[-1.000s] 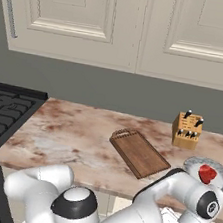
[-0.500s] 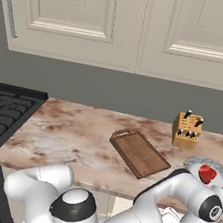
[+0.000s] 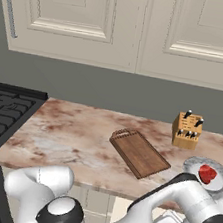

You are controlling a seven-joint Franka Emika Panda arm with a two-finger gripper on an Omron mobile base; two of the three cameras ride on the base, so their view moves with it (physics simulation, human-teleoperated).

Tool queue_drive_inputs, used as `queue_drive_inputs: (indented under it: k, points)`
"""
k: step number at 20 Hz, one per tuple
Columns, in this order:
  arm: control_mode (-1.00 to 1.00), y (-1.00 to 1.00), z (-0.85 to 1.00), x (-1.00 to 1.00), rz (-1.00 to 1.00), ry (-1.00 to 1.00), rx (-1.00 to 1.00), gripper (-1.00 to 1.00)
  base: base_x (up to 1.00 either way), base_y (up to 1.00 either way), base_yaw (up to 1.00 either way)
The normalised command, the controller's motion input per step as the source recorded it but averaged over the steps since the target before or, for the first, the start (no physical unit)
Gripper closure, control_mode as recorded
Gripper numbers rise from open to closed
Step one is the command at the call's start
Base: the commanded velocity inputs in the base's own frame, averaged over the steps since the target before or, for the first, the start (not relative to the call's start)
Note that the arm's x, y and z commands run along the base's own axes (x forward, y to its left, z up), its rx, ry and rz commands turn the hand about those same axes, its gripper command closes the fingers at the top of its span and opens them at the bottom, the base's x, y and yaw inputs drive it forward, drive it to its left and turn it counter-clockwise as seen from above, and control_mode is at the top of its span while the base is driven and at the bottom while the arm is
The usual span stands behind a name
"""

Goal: Pick up the knife from the drawer and place it on the cutting board. Then place the meat from the plate to the cutting board.

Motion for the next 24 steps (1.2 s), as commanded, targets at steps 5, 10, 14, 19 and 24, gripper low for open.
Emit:
queue_drive_inputs:
  k: [5, 10, 14, 19, 24]
  points:
    - [-1.00, 0.05, -0.16, 0.20, -0.04, -0.01, -0.06, -1.00, 0.00, 0.00, 0.00]
    - [-1.00, 0.15, -0.10, 0.19, -0.09, 0.04, -0.11, -1.00, 0.00, 0.00, 0.00]
    - [-1.00, 0.17, -0.13, 0.15, -0.20, 0.00, -0.14, -1.00, 0.00, 0.00, 0.00]
    - [-1.00, 0.04, -0.20, 0.21, -0.15, 0.00, -0.16, -1.00, 0.00, 0.00, 0.00]
    - [-1.00, -0.03, -0.19, 0.43, -0.12, 0.04, -0.22, -1.00, 0.00, 0.00, 0.00]
